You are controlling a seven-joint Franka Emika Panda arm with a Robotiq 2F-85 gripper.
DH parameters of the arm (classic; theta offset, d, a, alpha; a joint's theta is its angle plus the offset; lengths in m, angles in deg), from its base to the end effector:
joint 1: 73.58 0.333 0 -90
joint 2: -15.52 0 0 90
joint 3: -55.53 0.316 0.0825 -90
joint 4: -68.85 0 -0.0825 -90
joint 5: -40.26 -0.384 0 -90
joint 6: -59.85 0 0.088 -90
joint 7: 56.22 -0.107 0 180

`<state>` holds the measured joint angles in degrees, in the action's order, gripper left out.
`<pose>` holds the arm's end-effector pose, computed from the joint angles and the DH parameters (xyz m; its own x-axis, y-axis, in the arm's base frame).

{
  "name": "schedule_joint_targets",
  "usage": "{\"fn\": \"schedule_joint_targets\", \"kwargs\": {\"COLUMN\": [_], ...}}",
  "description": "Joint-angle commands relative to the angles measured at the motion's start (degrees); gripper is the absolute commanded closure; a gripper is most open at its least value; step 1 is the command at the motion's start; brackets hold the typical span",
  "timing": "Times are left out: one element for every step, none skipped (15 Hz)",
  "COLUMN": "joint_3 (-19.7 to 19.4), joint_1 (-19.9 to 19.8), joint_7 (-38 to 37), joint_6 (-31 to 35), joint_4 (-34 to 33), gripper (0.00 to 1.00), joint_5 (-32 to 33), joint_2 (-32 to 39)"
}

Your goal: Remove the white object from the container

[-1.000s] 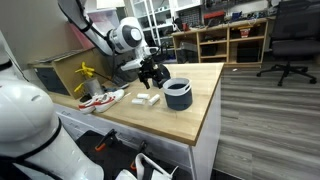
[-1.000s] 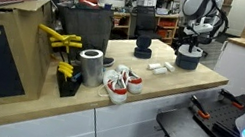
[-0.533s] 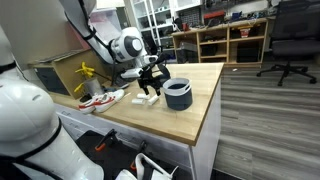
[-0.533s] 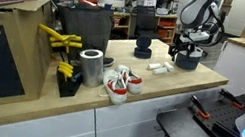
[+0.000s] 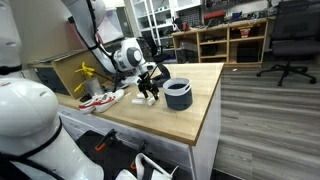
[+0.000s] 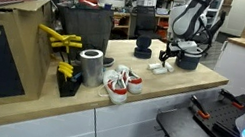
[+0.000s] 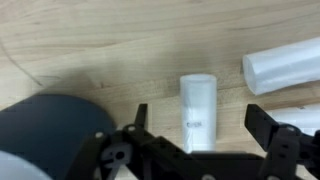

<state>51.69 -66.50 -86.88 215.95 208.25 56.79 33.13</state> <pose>0.4838 0.0364 0.1791 0.9778 -0.2065 0.0363 -0.2095 -0.9691 0.1304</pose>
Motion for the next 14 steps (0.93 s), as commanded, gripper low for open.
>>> {"fn": "schedule_joint_targets", "kwargs": {"joint_3": [-3.15, -3.48, -3.66, -3.64, -3.74, -3.86, -3.96, -3.70, -3.40, -2.92, -2.44, -2.06, -2.19, -2.32], "joint_1": [4.12, 4.71, 5.14, 5.32, 5.59, 5.85, 6.07, 5.97, 5.84, 5.63, 5.42, 5.38, 5.72, 6.11], "joint_7": [-2.82, -2.66, -2.14, -1.60, -1.47, -1.58, -1.66, -1.36, -1.22, -0.91, -0.61, -0.97, -2.45, -4.66], "joint_6": [2.45, 2.52, 2.66, 2.58, 2.39, 2.12, 1.89, 1.43, 0.86, -0.18, -1.08, -2.19, -2.94, -3.59], "joint_4": [-2.12, -2.25, -2.37, -2.46, -2.44, -2.47, -2.51, -2.54, -2.64, -2.59, -2.52, -2.50, -2.62, -2.83], "gripper": [0.34, 0.41, 0.51, 0.58, 0.66, 0.73, 0.80, 0.88, 0.94, 0.96, 0.93, 0.94, 0.93, 0.93], "joint_5": [0.73, 0.19, -0.32, -0.94, -1.14, -1.17, -1.11, -1.46, -1.91, -2.62, -3.35, -4.08, -3.93, -3.54], "joint_2": [3.08, 3.10, 3.10, 2.77, 2.06, 1.34, 0.58, -0.31, -1.22, -2.63, -3.92, -5.33, -6.36, -7.25]}}
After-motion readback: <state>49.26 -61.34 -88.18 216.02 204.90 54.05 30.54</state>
